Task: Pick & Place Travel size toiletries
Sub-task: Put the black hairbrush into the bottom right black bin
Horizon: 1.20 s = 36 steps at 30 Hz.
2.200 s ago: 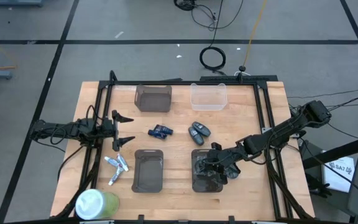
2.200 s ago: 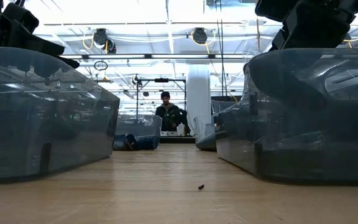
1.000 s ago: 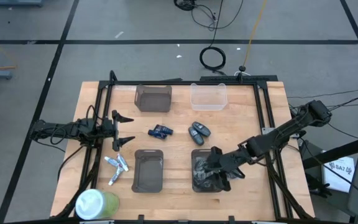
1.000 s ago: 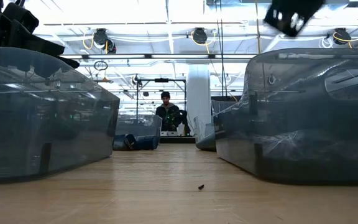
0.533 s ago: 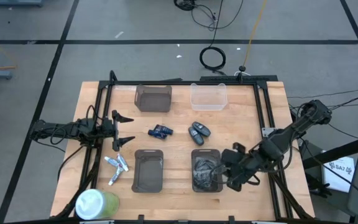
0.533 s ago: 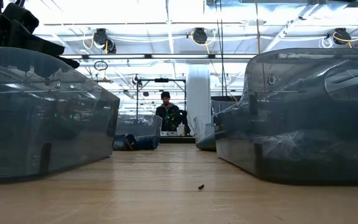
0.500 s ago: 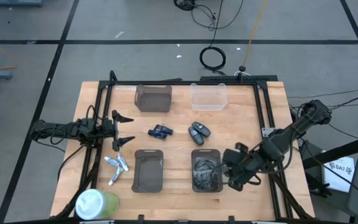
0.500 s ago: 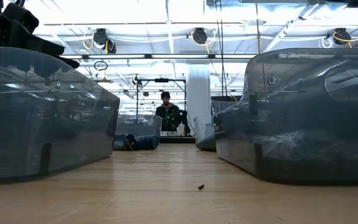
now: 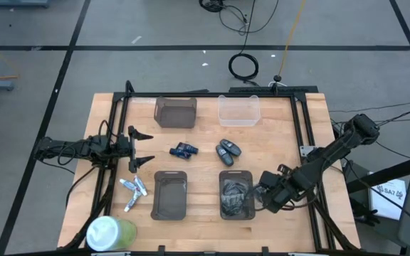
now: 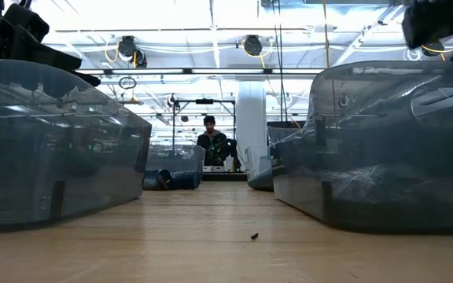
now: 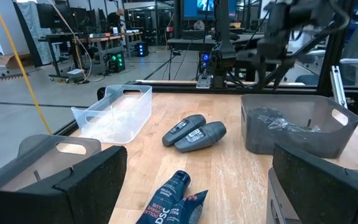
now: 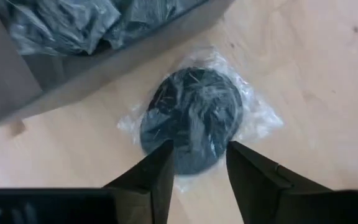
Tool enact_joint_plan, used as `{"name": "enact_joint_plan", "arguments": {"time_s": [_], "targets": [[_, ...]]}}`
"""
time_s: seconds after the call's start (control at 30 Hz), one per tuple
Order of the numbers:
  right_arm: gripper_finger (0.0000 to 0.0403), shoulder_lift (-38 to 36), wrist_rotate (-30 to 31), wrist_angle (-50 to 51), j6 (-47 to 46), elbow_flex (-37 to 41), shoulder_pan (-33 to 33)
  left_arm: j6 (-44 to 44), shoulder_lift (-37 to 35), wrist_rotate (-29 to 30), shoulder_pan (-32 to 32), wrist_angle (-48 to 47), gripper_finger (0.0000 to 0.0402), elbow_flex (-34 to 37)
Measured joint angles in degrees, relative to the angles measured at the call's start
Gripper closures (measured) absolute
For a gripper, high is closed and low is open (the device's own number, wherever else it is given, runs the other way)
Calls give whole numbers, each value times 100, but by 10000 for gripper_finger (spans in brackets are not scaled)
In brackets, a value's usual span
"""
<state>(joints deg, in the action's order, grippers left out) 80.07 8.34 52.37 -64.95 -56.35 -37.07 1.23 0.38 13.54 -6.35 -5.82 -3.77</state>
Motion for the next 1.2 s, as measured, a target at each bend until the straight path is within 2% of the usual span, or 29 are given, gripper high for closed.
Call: {"name": "enact_joint_plan", "arguments": {"time_s": [0.2,0.33,0.47,0.73,1.2], "targets": [[220,0,-257,-1475,263,1042,248,1,-1,0,0,0,7,0],[195,-1,-390,-1788,237,1524,380,0,0,0,0,0,7,0],[189,-29,-720,-1850,-25,1823,414,2,0,0,0,0,7,0],[210,-17,-1485,-1446,-774,1988,412,2,-1,0,0,0,7,0],[284,-11,-1634,-1441,-772,1999,412,0,0,0,0,0,7,0]]}}
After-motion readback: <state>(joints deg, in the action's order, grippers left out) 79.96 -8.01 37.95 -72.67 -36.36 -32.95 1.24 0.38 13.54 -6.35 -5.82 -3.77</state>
